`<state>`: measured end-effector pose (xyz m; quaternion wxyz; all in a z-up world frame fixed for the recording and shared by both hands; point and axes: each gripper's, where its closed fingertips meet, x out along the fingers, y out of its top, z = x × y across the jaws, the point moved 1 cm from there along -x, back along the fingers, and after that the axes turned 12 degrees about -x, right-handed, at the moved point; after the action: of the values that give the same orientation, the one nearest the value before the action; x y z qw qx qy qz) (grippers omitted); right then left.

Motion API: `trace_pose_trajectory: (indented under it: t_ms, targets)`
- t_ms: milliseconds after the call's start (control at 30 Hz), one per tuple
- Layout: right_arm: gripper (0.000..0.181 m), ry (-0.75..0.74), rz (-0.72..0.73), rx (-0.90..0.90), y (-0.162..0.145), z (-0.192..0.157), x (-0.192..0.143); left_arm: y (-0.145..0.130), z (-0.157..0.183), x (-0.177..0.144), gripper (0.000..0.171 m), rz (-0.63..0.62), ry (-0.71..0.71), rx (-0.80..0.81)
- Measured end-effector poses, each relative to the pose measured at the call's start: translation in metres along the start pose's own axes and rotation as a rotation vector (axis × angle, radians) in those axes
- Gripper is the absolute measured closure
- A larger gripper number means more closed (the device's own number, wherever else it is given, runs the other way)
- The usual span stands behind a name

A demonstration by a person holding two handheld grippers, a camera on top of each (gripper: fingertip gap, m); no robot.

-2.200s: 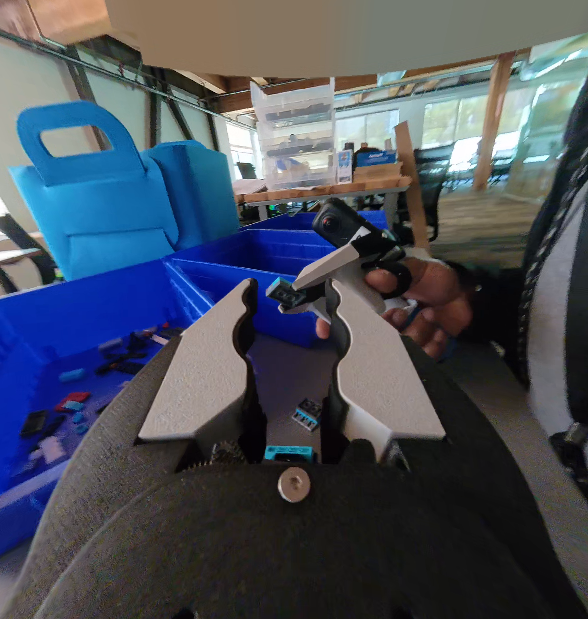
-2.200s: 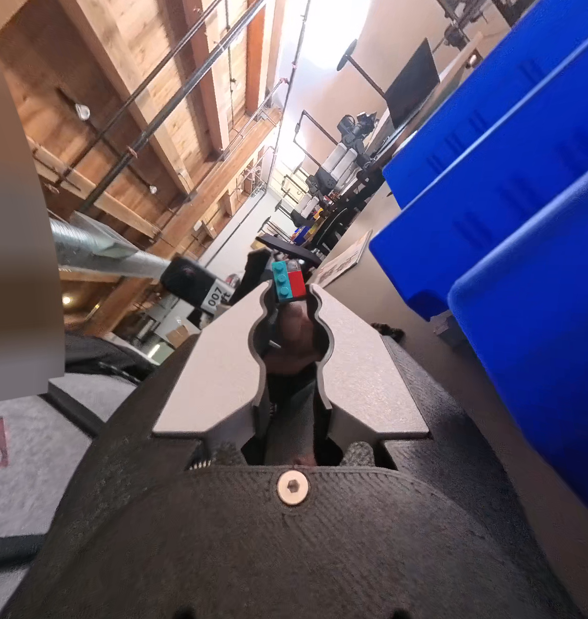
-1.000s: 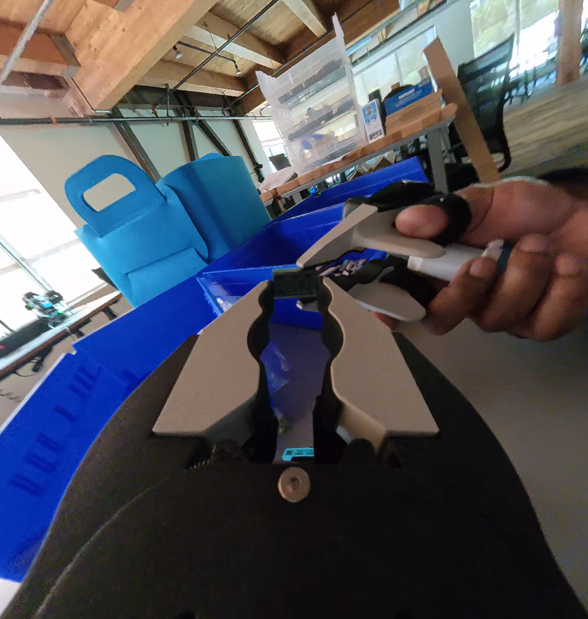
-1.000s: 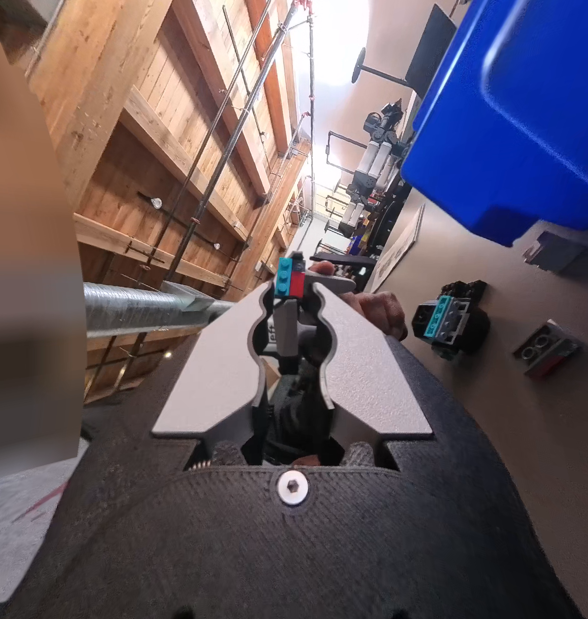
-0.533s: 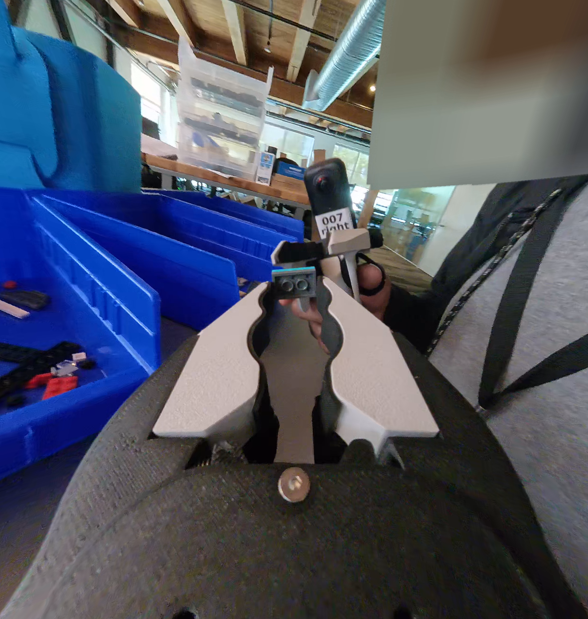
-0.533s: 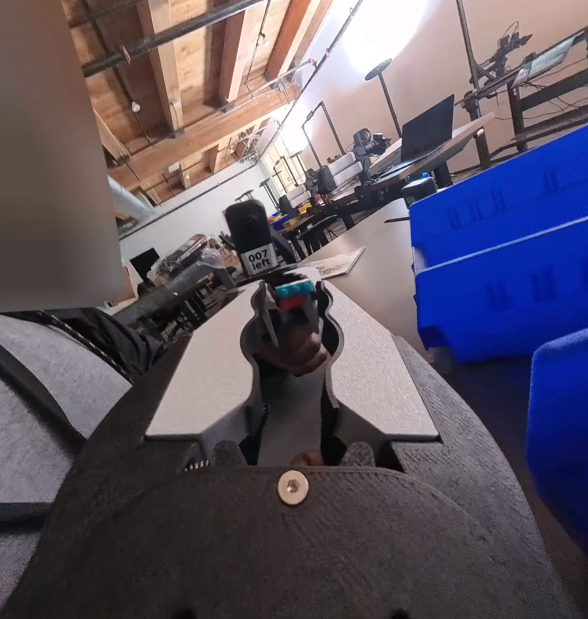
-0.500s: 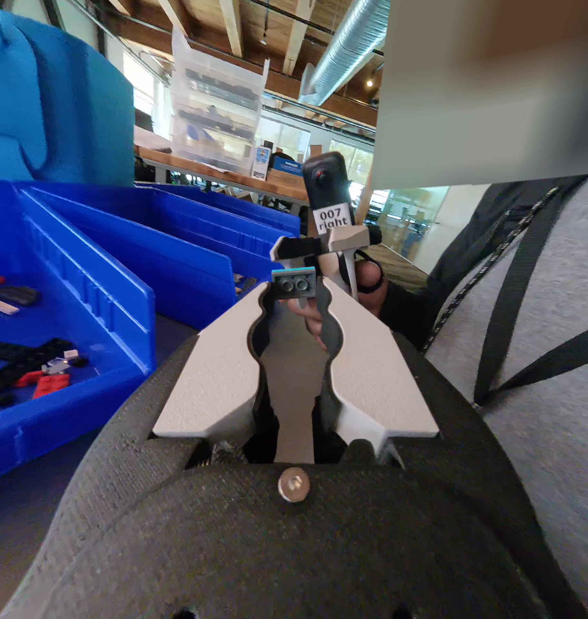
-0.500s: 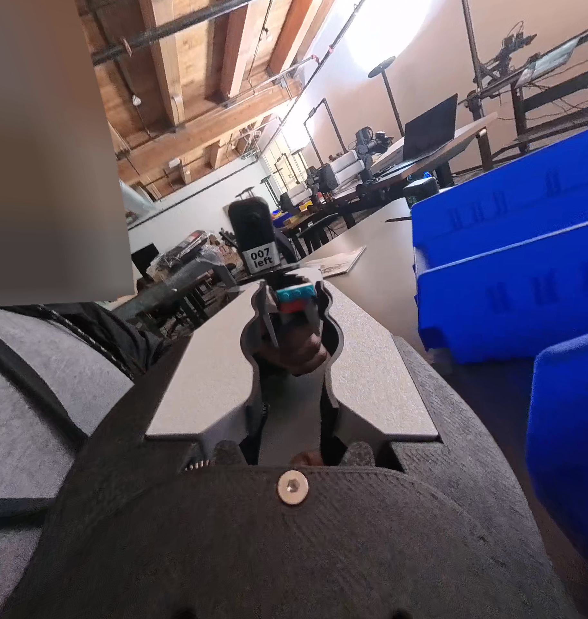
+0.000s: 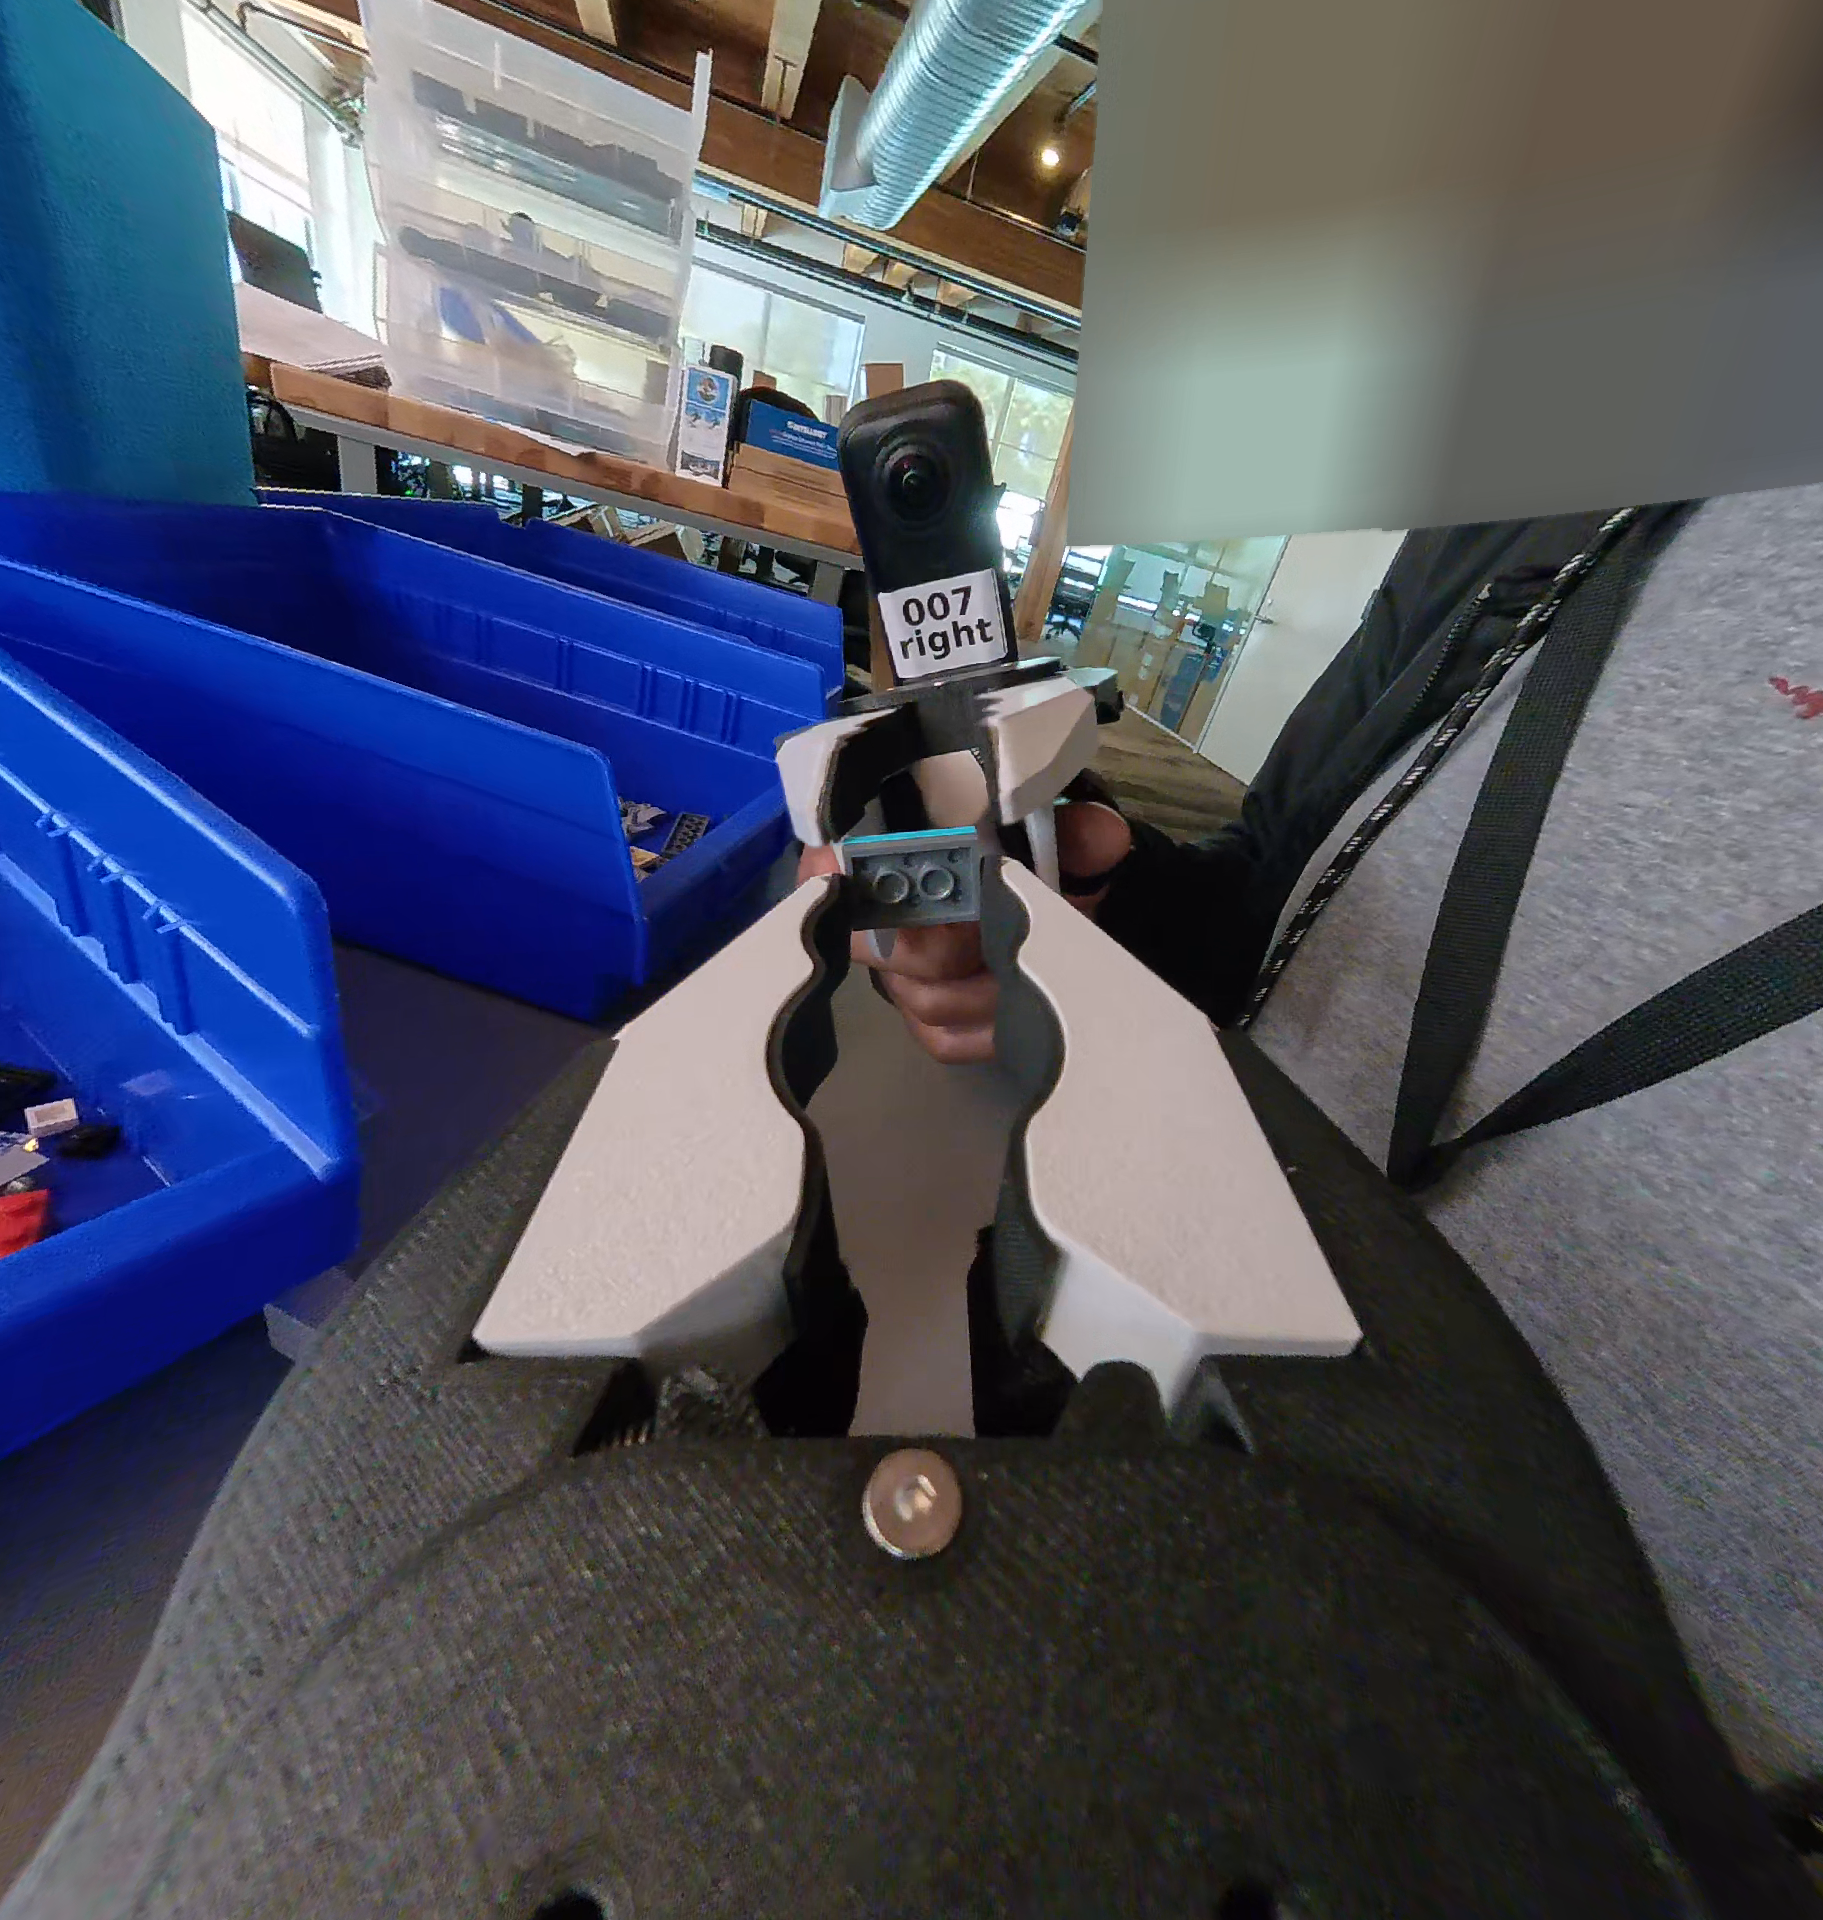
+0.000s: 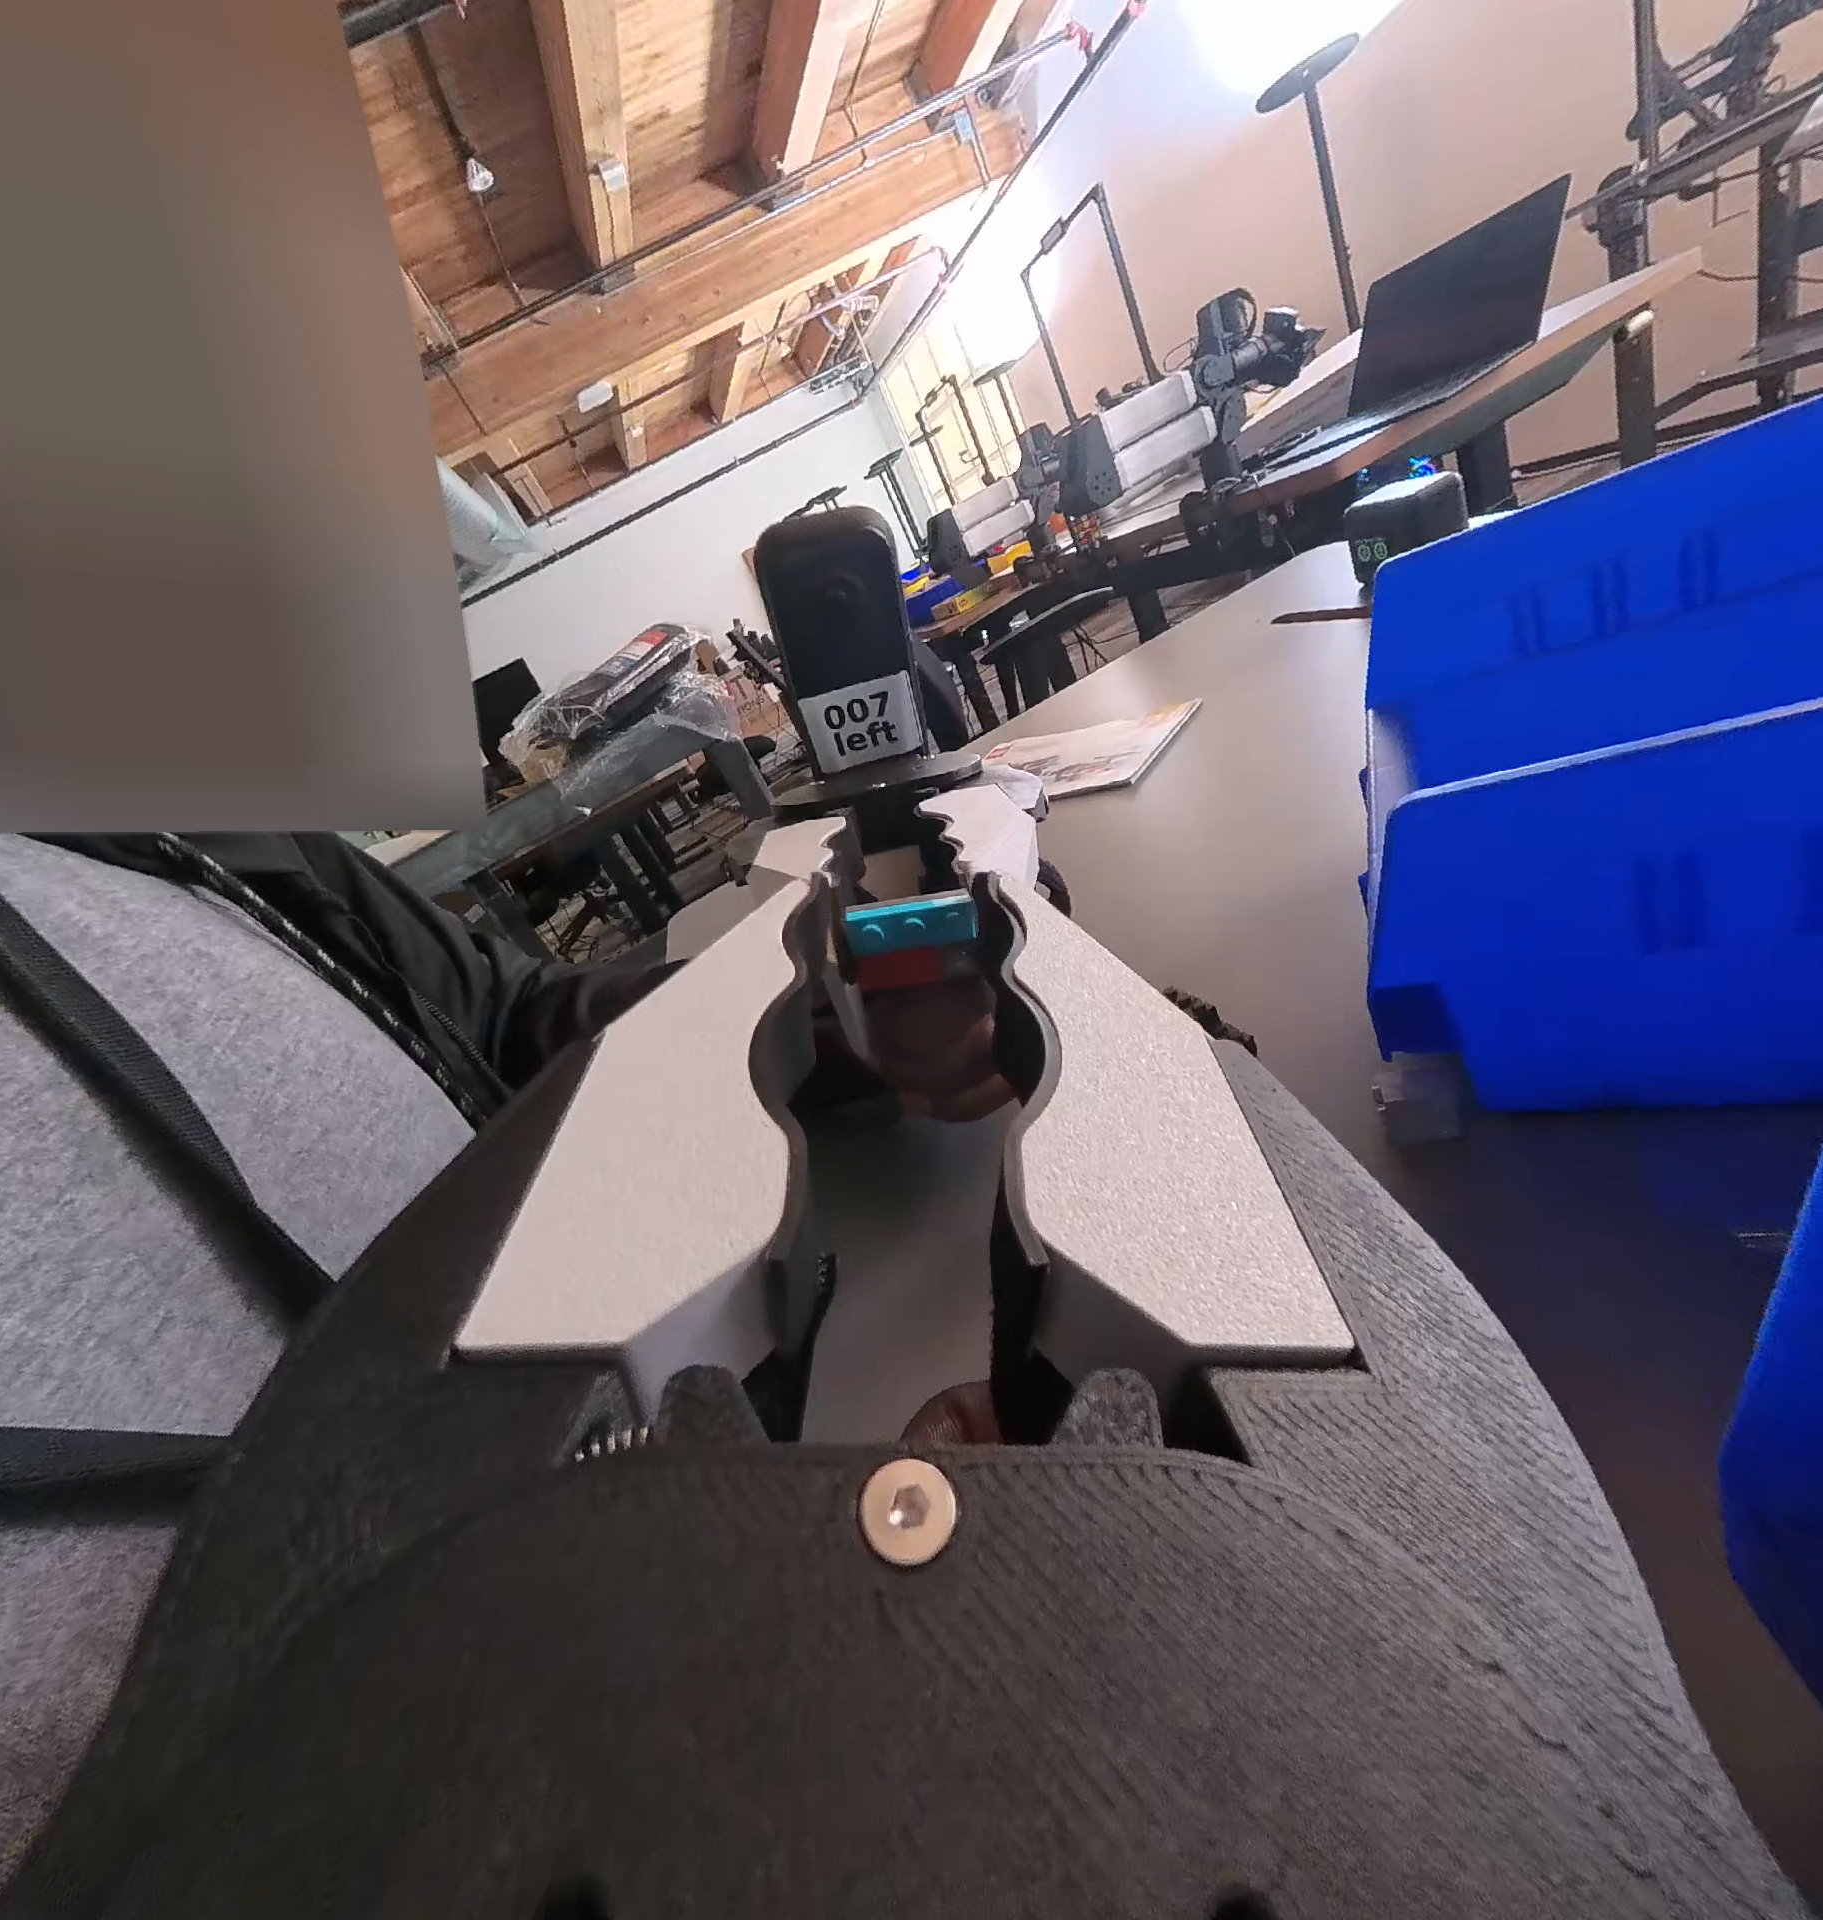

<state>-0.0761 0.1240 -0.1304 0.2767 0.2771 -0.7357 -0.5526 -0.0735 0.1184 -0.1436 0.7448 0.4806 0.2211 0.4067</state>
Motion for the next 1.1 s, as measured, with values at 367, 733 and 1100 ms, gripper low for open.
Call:
trace_pose_trajectory:
  t_ms: [367, 733, 1100]
  targets:
    - [0.154, 0.029, -0.027, 0.004, -0.006, -0.002, 0.001, -0.003, 0.002, 0.001, 0.146, -0.018, -0.021, -0.011]
    - [0.155, -0.077, -0.035, -0.065, -0.007, 0.008, 0.0, -0.003, -0.007, 0.001, 0.146, -0.013, 0.059, 0.017]
    - [0.156, -0.193, -0.028, -0.166, -0.005, 0.013, 0.0, 0.0, -0.012, 0.0, 0.146, 0.006, 0.112, 0.055]
